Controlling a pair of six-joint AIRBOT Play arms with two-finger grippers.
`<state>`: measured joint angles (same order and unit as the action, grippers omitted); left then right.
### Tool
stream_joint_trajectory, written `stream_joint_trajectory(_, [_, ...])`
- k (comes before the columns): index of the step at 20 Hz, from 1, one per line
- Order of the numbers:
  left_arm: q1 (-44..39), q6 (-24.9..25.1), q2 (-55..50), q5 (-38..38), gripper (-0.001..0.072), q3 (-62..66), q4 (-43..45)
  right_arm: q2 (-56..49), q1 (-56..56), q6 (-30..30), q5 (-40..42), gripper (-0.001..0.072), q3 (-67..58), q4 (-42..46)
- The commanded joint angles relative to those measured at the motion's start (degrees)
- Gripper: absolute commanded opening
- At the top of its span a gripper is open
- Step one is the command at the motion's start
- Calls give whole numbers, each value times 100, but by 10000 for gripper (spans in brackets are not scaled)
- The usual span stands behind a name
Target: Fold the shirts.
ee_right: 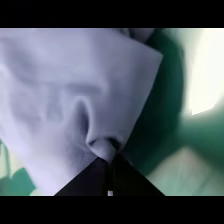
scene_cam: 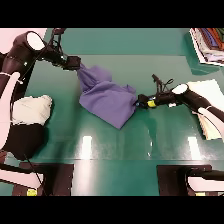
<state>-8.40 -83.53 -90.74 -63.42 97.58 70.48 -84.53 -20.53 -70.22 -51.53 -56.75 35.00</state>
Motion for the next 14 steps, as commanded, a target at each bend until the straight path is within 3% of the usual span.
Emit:
stream_joint_trajectory(1, [7, -4, 555, 142, 23, 50, 118, 575, 208, 205, -74, 14, -570, 417])
stream_joint_trajectory(5, [7, 4, 2063, 280, 24, 302, 358, 1945, 688, 44, -1147, 14, -1873, 1440])
stream_joint_trajectory(8, [7, -4, 3158, 297, 24, 535, 365, 2865, 1010, -310, -1482, 14, -2815, 2149])
stream_joint_trajectory(14, [7, -175, 4612, 391, 23, 678, 254, 3858, 1707, -595, -1978, 14, -3816, 2365])
